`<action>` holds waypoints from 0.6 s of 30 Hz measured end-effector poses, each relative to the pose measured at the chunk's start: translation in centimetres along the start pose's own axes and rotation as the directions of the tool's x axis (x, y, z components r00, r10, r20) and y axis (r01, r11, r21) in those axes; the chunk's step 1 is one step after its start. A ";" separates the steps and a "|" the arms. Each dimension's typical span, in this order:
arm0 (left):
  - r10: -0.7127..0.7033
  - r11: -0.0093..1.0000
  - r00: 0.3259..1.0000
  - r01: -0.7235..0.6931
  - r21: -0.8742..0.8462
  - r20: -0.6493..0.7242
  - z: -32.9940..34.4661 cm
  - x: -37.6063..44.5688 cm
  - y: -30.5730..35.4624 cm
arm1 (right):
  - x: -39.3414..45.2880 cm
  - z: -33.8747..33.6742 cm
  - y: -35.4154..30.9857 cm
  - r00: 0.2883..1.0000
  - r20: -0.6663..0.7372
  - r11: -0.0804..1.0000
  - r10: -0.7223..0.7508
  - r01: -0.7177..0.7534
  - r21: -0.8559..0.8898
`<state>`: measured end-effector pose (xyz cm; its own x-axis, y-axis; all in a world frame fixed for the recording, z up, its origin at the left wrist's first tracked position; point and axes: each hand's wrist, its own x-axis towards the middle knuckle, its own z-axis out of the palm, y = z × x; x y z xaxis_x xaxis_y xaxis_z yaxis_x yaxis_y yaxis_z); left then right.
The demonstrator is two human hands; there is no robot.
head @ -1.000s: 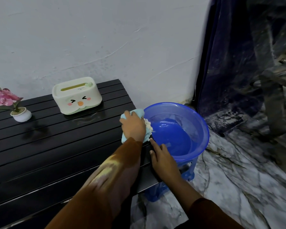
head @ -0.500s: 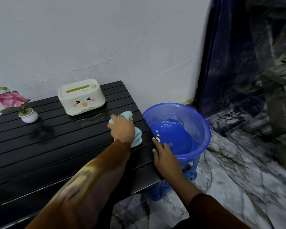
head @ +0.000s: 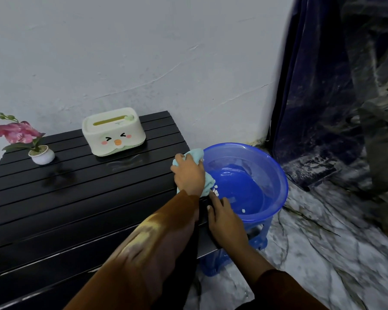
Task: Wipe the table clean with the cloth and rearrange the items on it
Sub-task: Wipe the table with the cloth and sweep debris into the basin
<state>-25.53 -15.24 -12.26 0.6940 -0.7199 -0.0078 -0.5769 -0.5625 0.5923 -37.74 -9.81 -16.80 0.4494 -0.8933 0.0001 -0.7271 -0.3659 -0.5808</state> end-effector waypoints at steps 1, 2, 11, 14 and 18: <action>-0.002 1.000 1.000 0.002 -0.027 -0.017 -0.5 0.0 -0.3 | -0.1 0.0 -0.1 1.000 -0.004 1.000 -0.004 0.004 -0.012; -0.005 0.999 1.000 0.004 -0.048 -0.030 -1.0 -0.1 -0.7 | -0.1 0.0 -0.1 1.000 -0.003 1.000 -0.006 0.006 -0.024; -0.013 0.996 0.996 0.006 -0.086 -0.083 -6.6 -1.6 -5.2 | -0.5 -0.6 -0.8 0.998 0.058 0.998 0.019 -0.016 -0.060; -0.027 0.997 0.994 0.020 -0.071 -0.101 -8.6 -2.7 -7.4 | -0.6 -0.8 -1.0 0.996 0.083 0.998 0.034 -0.029 -0.058; -0.065 0.997 0.987 0.058 -0.052 -0.148 -11.6 -3.9 -10.9 | -0.8 -1.0 -1.3 0.995 0.095 0.995 0.040 -0.032 -0.090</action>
<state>-16.96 -1.55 -9.40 0.7862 -0.6137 0.0728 -0.5123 -0.5813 0.6322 -37.66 -8.85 -15.26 0.4671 -0.8785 -0.1004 -0.7845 -0.3594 -0.5053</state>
